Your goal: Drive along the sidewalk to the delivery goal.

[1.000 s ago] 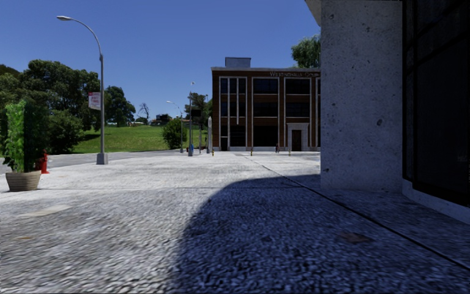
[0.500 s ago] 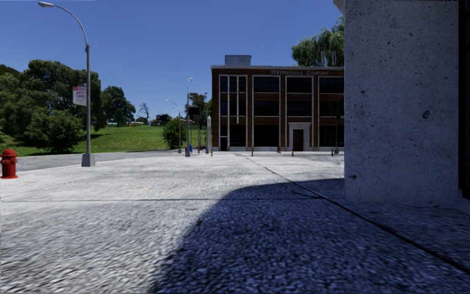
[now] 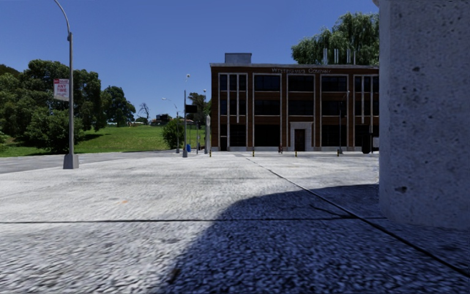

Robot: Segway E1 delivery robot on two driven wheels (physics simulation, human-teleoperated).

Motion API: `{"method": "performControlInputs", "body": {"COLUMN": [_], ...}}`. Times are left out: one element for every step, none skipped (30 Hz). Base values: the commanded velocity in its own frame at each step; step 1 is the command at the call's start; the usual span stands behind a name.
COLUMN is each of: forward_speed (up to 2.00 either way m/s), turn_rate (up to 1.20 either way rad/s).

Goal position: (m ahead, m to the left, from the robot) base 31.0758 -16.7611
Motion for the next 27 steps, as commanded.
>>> {"method": "performControlInputs", "body": {"forward_speed": [2.00,2.00,2.00,2.00,2.00,2.00,2.00,2.00,2.00,2.00,2.00,2.00,2.00,2.00,2.00,2.00,2.00,2.00,2.00,2.00,2.00,2.00,2.00,2.00,2.00,2.00,2.00], "turn_rate": [0.00,0.00,0.00,0.00,0.00,0.00,0.00,0.00,0.00,0.00,0.00,0.00,0.00,0.00,0.00,0.00,0.00,0.00,0.00,0.00,0.00,0.00,0.00,0.00,0.00,0.00,0.00]}}
